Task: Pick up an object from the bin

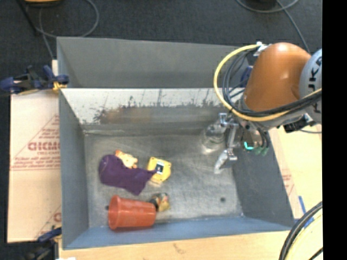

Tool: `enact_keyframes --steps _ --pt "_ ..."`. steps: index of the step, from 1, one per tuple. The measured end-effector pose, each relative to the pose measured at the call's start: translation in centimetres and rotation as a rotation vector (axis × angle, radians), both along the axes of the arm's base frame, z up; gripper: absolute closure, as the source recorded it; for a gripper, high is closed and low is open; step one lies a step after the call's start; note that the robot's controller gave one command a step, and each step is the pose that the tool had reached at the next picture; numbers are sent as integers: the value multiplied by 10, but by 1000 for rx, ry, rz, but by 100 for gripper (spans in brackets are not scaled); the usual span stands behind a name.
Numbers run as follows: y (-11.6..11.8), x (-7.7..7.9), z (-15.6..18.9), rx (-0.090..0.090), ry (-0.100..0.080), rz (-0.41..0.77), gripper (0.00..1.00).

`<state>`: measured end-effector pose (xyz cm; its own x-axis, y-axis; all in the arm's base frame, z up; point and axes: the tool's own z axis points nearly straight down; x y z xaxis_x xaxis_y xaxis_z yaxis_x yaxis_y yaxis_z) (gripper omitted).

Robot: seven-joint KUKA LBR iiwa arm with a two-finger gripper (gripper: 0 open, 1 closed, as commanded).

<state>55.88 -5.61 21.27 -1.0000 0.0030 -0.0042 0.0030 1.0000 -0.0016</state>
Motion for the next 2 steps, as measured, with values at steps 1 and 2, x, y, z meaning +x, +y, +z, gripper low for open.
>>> enact_keyframes --steps 1,2 --pt "23 14 -21 -2 -3 53 0" --pt "53 54 -14 2 0 17 0"
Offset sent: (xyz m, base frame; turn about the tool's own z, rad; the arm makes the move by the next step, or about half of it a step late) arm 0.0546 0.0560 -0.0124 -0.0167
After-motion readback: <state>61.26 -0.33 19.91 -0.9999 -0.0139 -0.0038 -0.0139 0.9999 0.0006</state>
